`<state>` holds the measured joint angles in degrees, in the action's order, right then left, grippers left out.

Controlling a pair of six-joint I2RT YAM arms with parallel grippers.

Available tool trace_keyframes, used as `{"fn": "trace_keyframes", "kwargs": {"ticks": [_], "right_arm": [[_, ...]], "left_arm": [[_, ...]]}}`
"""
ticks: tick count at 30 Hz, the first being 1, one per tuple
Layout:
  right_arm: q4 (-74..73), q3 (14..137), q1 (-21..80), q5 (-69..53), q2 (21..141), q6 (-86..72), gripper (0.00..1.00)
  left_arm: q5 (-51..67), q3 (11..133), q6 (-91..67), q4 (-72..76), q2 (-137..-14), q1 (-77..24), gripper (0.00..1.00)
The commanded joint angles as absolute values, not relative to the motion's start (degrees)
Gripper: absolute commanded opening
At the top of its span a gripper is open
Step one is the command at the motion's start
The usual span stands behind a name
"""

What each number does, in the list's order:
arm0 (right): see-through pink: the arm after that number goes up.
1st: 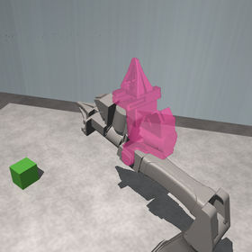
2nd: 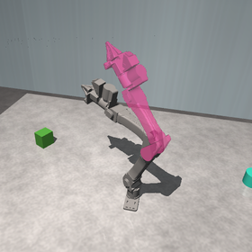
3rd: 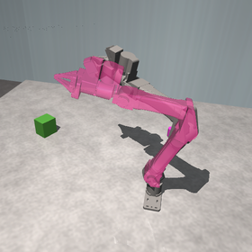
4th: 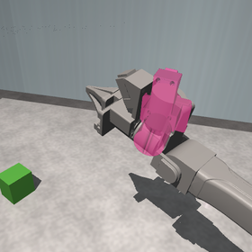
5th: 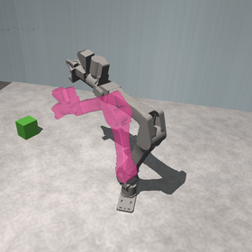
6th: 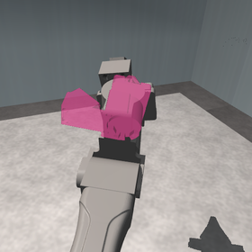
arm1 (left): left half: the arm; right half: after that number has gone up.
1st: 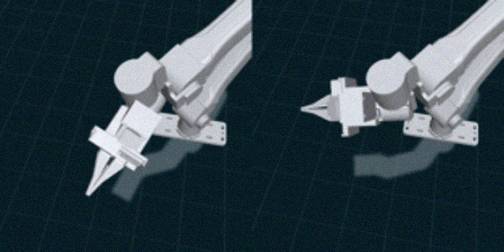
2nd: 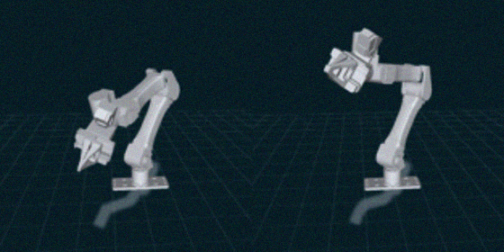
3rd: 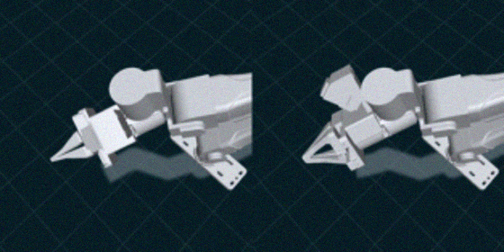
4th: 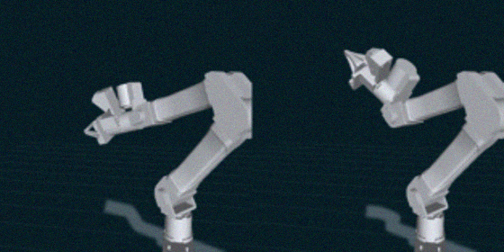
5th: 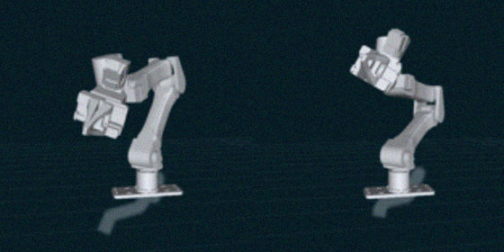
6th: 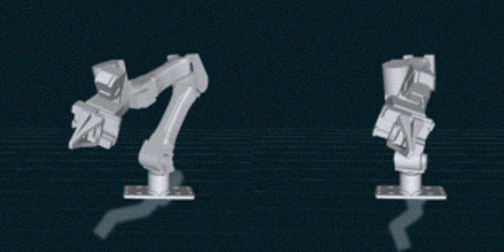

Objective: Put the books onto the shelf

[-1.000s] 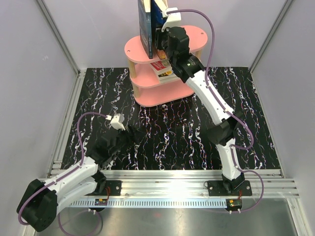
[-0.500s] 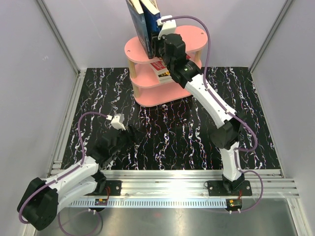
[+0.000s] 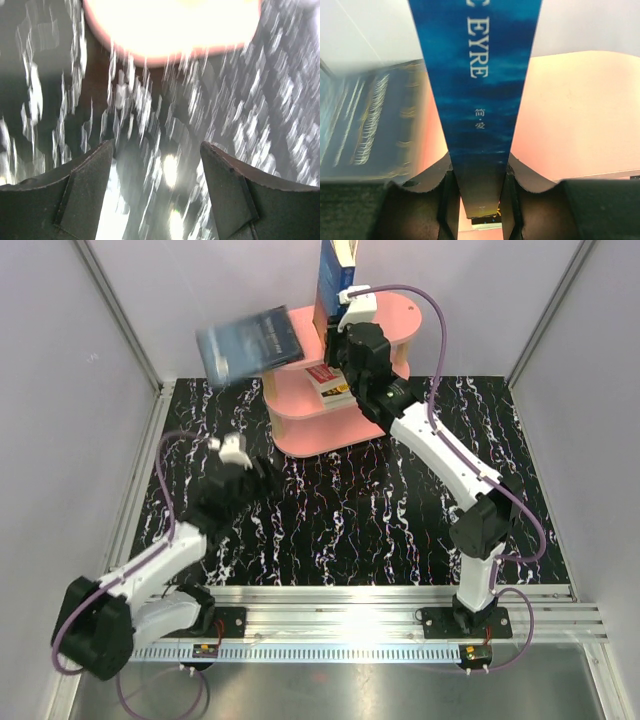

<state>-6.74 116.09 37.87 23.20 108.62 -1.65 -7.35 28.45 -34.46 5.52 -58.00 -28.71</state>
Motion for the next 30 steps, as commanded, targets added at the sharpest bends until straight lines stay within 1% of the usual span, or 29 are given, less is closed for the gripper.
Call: {"fn": "trace_keyframes", "kwargs": {"ticks": [1,2,3,4,5,7,10,17,18,19,21,22,23,24,25,26,30], "right_arm": [[-5.88,119.18,37.27,24.7,107.14,-3.78,0.27],[-5.63,119.18,37.35,24.52,107.23,-3.87,0.19],[-5.63,119.44,37.35,24.0,107.4,-4.13,0.14],[-6.32,119.97,37.35,23.56,107.75,-4.3,0.1],[-6.94,120.84,37.35,23.12,108.62,-4.22,0.04],[-8.51,123.39,37.35,22.33,109.86,-3.96,0.02],[-9.84,126.12,37.27,21.01,112.14,-3.69,0.01],[-10.28,127.18,37.35,19.42,115.05,-4.13,0.03],[-10.02,126.31,37.35,19.34,115.05,-4.22,0.05],[-9.58,125.95,37.35,19.16,115.05,-4.39,0.11],[-9.41,125.42,37.35,18.81,115.05,-4.31,0.2],[-9.58,125.42,37.35,18.81,115.05,-4.13,0.26],[-9.84,125.59,37.35,18.72,115.4,-4.04,0.4],[-10.19,126.12,37.44,18.81,115.57,-3.87,0.42],[-11.15,126.56,37.53,18.98,115.84,-3.61,0.5],[-11.68,127.0,37.53,19.07,116.19,-3.52,0.55],[-12.22,127.79,37.97,19.69,116.46,-2.29,0.61]], "left_arm": [[-2.68,46.21,-32.67,10.54,-68.52,-15.28,0.73],[-0.29,48.67,-36.61,13.24,-74.99,-12.42,0.72],[2.43,50.87,-36.82,14.05,-77.49,-10.83,0.71],[1.94,55.85,-36.22,14.06,-79.43,-10.03,0.71],[0.63,58.07,-35.08,13.63,-82.59,-10.19,0.71],[0.88,62.55,-35.16,13.36,-84.63,-10.11,0.71],[0.53,63.46,-35.33,13.27,-85.08,-10.11,0.72],[-5.79,56.52,-31.82,11.78,-79.72,-9.93,0.77],[-7.11,54.77,-31.99,11.43,-79.46,-9.67,0.78],[-7.47,53.97,-32.25,11.34,-79.19,-9.49,0.78],[-7.12,51.17,-33.13,12.04,-79.36,-9.06,0.78],[-7.03,50.46,-33.4,12.39,-79.37,-8.97,0.78],[-6.94,49.75,-33.66,12.91,-79.63,-8.96,0.78],[-6.94,48.79,-33.66,13.18,-79.72,-8.96,0.78],[-7.2,48.43,-33.75,13.1,-79.8,-8.96,0.78],[-7.64,48.17,-34.1,12.92,-79.8,-8.88,0.78],[-10.71,46.67,-34.8,12.13,-79.28,-8.62,0.78]]}}
